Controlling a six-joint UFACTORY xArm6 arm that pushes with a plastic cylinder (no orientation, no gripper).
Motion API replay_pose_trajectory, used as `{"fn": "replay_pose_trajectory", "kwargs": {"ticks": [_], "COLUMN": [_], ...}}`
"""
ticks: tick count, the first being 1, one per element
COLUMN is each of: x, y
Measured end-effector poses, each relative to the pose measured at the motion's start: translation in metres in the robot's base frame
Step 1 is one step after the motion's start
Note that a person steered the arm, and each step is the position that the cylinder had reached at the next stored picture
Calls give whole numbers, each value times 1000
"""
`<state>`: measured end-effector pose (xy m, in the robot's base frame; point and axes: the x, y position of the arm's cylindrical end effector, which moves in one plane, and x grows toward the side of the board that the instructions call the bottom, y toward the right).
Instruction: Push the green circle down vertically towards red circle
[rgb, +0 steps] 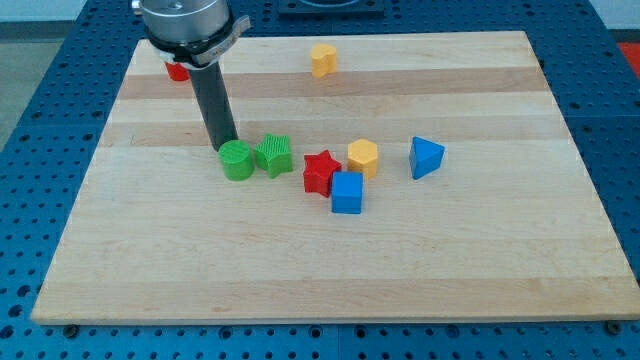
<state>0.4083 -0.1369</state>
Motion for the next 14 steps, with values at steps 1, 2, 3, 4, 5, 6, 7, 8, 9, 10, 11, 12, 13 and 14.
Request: {"fn": "replay_pose_trajectory", "kwargs": {"ticks": [1, 2, 3, 4, 5, 6, 7, 8, 9, 10, 11, 12, 13, 14], "x": [-6, -7, -7, -7, -1, 3, 3, 1, 3, 5, 8, 19, 20, 34], "y": [9, 17, 19, 55, 85, 91, 89, 67, 39, 29, 31, 43, 48, 50]}}
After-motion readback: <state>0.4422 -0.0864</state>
